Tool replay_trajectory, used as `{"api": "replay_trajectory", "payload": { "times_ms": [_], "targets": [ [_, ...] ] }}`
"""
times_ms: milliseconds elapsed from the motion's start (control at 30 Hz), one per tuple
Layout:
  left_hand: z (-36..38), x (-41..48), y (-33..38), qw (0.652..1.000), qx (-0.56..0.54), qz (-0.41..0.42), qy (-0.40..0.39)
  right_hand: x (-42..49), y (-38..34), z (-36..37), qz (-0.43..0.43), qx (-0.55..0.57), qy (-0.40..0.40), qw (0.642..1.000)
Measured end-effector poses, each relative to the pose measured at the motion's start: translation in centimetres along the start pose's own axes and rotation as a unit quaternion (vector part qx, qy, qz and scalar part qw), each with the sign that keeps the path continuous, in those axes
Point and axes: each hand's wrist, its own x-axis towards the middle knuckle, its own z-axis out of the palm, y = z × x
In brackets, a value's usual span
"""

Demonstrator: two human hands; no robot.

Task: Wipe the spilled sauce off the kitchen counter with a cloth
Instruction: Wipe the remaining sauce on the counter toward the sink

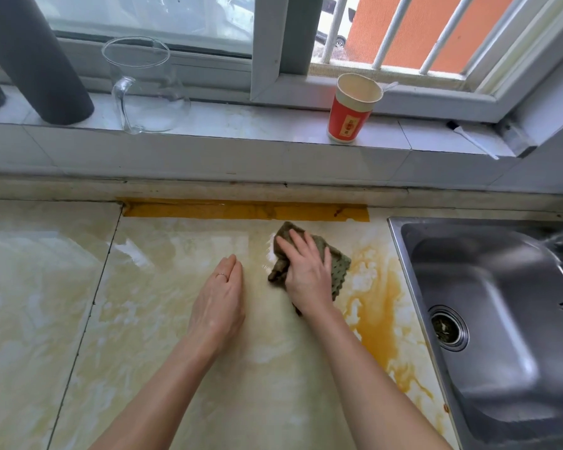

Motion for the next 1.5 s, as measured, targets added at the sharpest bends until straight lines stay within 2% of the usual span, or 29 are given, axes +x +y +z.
{"api": "replay_trajectory", "payload": {
  "times_ms": [100,233,300,433,500,633,700,733,867,1033,1200,1367,1500],
  "targets": [
    [-0.6,0.2,0.1,1.0,0.013,0.002,-0.01,-1.0,-1.6,0.3,0.06,0.004,0.03,0.998],
    [-1.5,0.8,0.8,0.999,0.032,-0.002,-0.006,-1.8,-3.2,0.6,-0.052,-0.016,-0.038,0.998],
    [-2.0,0.9,1.1,0.999,0.036,-0.012,-0.012,0.5,-1.9,0.1,-0.063,-0.036,-0.048,0.996],
    [-2.2,0.9,0.9,0.998,0.048,-0.015,-0.028,2.6,0.9,-1.4,0.074,-0.041,0.012,0.996],
    [-2.1,1.0,0.9,0.998,0.057,-0.011,-0.025,1.7,0.2,-1.1,0.097,-0.044,0.022,0.994],
    [-1.8,1.7,2.1,0.997,0.072,-0.005,0.014,0.9,-1.5,-0.5,-0.018,-0.047,-0.052,0.997],
    [-1.3,2.3,2.8,0.997,0.072,0.01,0.034,2.4,-0.2,-1.0,-0.053,-0.048,-0.059,0.996],
    [-1.0,2.7,3.0,0.997,0.064,0.016,0.04,3.2,0.8,-1.3,-0.045,-0.048,-0.051,0.997],
    [0.2,3.9,3.6,0.998,0.048,0.036,0.01,4.6,2.1,-2.0,0.074,-0.061,-0.01,0.995],
    [1.3,5.1,4.2,0.997,0.048,0.049,-0.023,4.3,2.2,-2.2,-0.03,-0.065,-0.068,0.995],
    [1.4,5.4,4.0,0.996,0.048,0.05,-0.048,6.2,5.3,-3.1,0.055,-0.073,-0.004,0.996],
    [1.6,5.4,3.5,0.996,0.043,0.057,-0.057,5.9,6.6,-3.5,0.006,-0.089,-0.015,0.996],
    [1.7,5.4,3.6,0.995,0.05,0.056,-0.067,6.5,8.7,-4.8,0.126,-0.082,0.022,0.988]
  ]
}}
